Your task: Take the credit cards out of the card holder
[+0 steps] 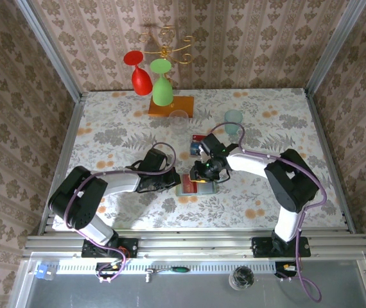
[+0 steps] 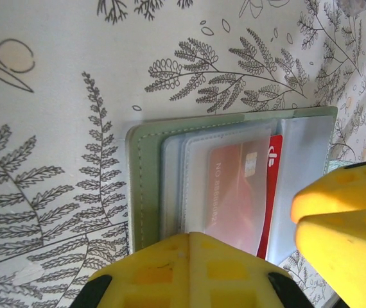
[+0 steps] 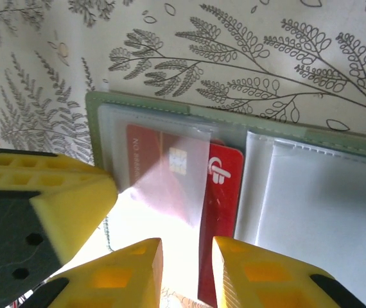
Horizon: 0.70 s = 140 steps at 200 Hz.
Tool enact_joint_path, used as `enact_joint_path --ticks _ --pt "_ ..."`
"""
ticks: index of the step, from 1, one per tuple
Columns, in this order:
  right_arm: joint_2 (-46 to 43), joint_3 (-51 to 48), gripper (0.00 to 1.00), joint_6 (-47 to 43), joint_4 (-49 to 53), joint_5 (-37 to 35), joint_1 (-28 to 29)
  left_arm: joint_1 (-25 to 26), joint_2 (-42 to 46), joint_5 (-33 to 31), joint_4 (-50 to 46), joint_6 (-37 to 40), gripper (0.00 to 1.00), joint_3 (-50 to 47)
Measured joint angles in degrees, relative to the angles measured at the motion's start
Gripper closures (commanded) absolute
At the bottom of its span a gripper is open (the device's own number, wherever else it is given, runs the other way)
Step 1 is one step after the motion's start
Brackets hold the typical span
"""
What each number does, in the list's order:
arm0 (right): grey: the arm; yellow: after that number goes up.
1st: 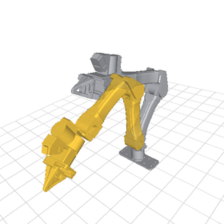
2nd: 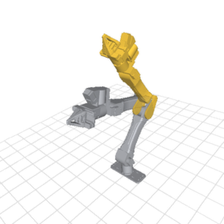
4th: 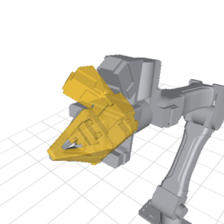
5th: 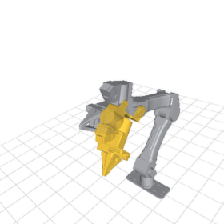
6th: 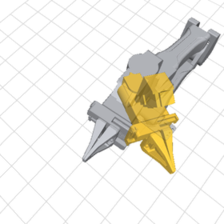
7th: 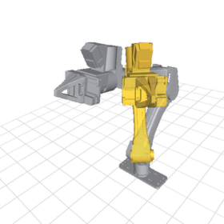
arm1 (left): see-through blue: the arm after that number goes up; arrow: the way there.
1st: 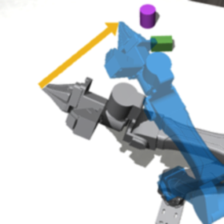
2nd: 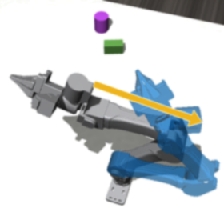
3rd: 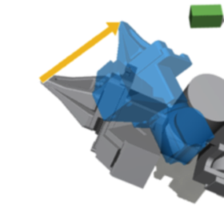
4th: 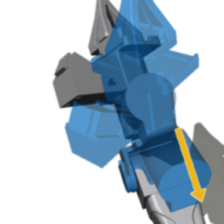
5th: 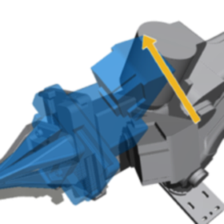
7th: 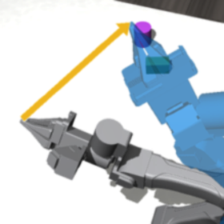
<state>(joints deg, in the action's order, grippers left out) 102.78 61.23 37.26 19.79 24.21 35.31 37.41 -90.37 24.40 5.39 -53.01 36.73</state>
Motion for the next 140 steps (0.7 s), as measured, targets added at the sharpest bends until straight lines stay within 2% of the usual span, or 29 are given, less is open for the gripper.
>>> enact_joint_path --ticks 42,140 --pt "-0.96 -0.13 0.73 0.0 -0.07 -0.02 -0.02 0.81 1.99 -0.26 -3.76 0.48 1.0 2.27" --pt "-0.96 -0.7 0.72 0.0 -0.26 0.15 -0.68 3.06 0.48 -0.66 -4.04 0.57 1.0 2.99"
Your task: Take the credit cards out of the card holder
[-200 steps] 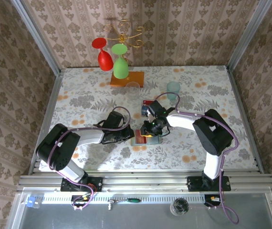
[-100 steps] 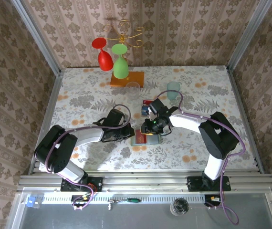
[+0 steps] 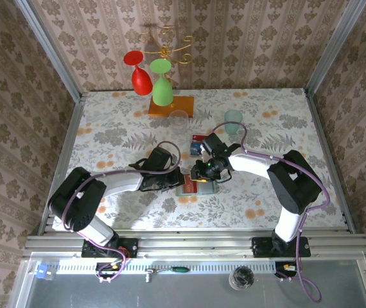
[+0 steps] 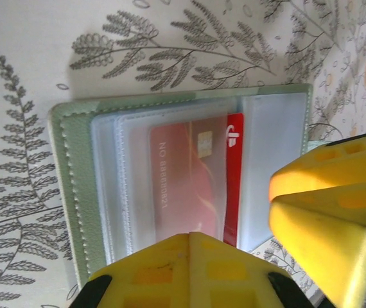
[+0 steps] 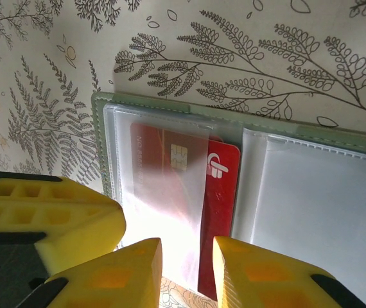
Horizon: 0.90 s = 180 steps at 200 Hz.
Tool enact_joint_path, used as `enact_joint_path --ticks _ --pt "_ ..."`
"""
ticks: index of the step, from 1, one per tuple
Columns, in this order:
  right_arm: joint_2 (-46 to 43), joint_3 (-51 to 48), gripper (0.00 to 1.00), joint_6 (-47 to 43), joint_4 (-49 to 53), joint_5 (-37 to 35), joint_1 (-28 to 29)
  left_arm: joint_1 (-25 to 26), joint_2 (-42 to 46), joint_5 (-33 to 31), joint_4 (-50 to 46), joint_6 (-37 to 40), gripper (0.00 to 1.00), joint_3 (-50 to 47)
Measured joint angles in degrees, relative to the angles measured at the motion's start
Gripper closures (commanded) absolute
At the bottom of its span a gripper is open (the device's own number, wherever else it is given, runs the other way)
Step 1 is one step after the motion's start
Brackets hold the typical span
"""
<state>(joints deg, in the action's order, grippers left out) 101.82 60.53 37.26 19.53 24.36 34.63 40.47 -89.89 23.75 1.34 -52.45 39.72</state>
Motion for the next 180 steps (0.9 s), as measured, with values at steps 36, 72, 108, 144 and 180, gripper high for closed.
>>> enact_joint_path --ticks 36,72,108,144,180 --pt "0.0 0.0 0.72 0.02 0.0 0.04 -0.31 0.0 -1.07 -0.46 0.04 0.0 1.0 -0.48" --pt "0.0 -0.28 0.72 0.04 -0.11 0.48 -0.31 0.0 -1.27 -0.63 0.39 0.0 1.0 -0.66" --pt "0.17 -0.66 0.72 0.24 -0.79 1.33 -0.31 0.0 -1.25 -1.03 0.39 0.0 1.0 -0.66" --pt "0.81 -0.79 0.72 0.46 -2.1 1.81 -0.37 0.0 -1.03 -1.29 0.33 0.02 1.0 -0.66" --pt "1.4 -1.25 0.73 0.63 -2.86 2.01 -0.48 0.0 -0.98 -1.68 0.28 0.04 1.0 -0.63"
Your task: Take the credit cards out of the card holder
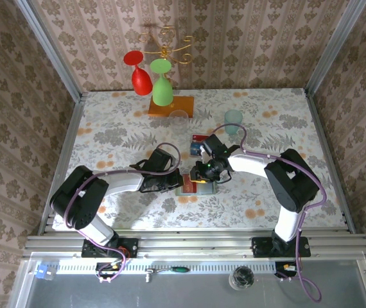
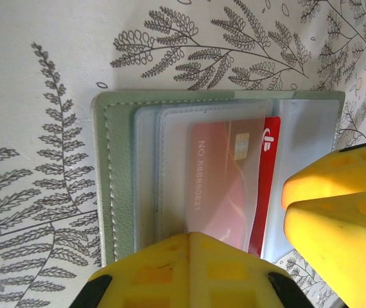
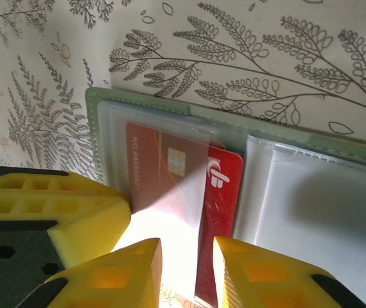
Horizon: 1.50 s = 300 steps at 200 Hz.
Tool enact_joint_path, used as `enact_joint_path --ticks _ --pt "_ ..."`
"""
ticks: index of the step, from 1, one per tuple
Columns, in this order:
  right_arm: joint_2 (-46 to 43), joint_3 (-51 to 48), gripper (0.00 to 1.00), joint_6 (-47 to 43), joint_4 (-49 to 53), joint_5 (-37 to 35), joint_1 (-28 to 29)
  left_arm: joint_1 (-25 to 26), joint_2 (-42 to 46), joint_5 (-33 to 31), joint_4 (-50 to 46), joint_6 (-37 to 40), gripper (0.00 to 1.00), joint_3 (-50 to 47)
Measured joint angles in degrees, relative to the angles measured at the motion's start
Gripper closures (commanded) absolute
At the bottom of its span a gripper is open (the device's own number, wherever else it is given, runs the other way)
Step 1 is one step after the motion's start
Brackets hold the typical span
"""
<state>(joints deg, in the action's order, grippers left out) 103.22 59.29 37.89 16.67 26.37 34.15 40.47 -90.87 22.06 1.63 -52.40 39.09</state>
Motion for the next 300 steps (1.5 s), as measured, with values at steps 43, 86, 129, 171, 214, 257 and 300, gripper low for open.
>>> enact_joint_path --ticks 43,86,129,171,214,257,300 --pt "0.02 -0.66 0.73 0.02 -0.2 0.0 -0.22 0.0 0.04 -0.04 0.02 -0.02 1.0 -0.02" --pt "0.02 -0.92 0.73 0.02 -0.24 0.02 -0.26 -0.02 1.88 -0.76 -0.39 0.0 0.98 0.0" --pt "0.02 -0.92 0.73 0.02 -0.31 0.17 -0.42 -0.04 1.99 -0.9 -0.66 0.0 1.0 0.0" --pt "0.02 -1.09 0.73 0.26 -1.36 0.39 -0.66 -0.04 0.57 -0.85 -0.42 0.0 1.0 -0.02" --pt "0.85 -1.88 0.73 1.16 -2.99 1.38 -0.92 -0.04 0.09 -0.68 -0.04 -0.02 1.0 -0.13" --pt "1.09 -2.47 0.73 1.49 -4.31 2.38 -1.11 -0.04 0.04 -0.59 0.13 -0.02 1.0 -0.24" --pt "1.16 -3.58 0.75 2.86 -6.64 4.11 -1.44 -0.04 0.04 -0.46 0.31 -0.02 1.0 -0.33"
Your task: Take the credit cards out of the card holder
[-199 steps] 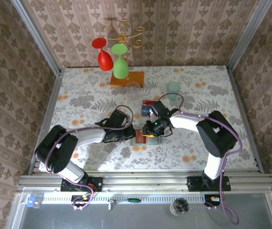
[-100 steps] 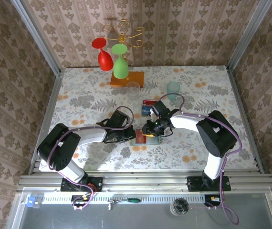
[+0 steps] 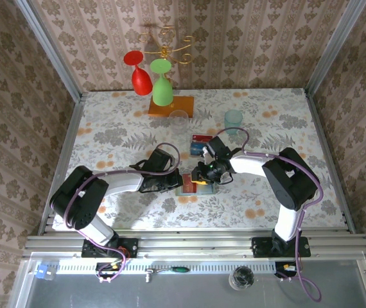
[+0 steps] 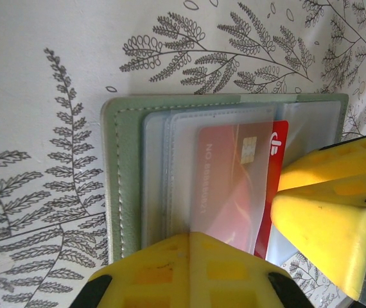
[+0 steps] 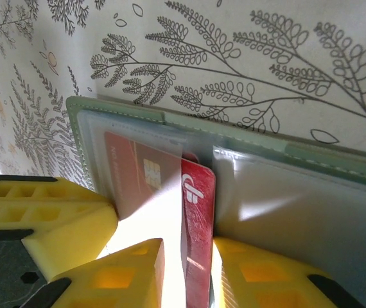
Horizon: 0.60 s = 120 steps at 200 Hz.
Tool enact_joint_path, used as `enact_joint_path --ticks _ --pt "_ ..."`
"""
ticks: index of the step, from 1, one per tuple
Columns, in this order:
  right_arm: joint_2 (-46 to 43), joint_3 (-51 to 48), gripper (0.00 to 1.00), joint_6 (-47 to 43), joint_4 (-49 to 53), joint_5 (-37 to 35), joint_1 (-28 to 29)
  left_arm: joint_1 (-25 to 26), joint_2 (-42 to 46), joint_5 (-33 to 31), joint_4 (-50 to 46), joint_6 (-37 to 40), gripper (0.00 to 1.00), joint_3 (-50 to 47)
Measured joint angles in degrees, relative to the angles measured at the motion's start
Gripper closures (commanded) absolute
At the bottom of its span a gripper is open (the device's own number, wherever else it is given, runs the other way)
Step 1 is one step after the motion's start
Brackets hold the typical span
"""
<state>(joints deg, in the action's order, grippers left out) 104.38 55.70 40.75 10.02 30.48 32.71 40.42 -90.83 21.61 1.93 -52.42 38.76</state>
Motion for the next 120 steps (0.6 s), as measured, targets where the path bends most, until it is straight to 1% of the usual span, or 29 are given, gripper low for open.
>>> enact_joint_path --ticks 72,120 --pt "-0.22 -3.43 0.81 3.69 -6.32 3.63 -1.4 0.0 0.0 0.04 0.0 0.0 1.0 -0.02" --pt "-1.42 -4.72 0.86 5.51 -8.44 4.74 -2.08 0.0 0.0 0.07 0.0 0.0 1.0 0.0"
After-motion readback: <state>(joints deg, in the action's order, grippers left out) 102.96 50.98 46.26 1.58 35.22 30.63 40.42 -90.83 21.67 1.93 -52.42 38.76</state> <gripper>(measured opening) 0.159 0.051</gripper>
